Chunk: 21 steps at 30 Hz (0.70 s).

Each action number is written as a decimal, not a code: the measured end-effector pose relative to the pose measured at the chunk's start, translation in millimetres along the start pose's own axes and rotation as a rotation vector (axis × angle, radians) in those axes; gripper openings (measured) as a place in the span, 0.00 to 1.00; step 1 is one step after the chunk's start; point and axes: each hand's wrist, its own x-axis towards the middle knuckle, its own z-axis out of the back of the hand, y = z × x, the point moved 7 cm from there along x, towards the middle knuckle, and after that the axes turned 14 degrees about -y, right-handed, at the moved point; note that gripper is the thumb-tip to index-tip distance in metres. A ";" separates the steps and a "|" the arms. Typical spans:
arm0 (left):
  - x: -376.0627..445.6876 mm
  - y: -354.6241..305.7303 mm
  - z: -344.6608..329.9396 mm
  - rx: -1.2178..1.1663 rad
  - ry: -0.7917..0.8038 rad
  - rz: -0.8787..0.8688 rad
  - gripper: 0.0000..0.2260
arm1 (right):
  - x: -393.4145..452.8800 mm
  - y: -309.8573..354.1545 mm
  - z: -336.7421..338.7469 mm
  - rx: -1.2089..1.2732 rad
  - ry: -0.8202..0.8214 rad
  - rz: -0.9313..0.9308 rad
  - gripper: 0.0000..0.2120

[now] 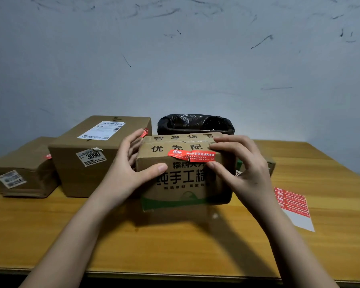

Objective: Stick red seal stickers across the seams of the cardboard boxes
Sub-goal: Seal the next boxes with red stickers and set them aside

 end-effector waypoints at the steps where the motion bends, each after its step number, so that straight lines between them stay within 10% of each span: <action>1: -0.4 0.8 -0.4 -0.006 -0.009 0.002 0.46 | 0.5 0.9 1.8 -0.017 -0.025 0.014 0.12; 21: -4.1 1.2 -11.2 -0.023 -0.095 -0.025 0.44 | 1.8 7.2 10.1 -0.033 -0.163 -0.131 0.02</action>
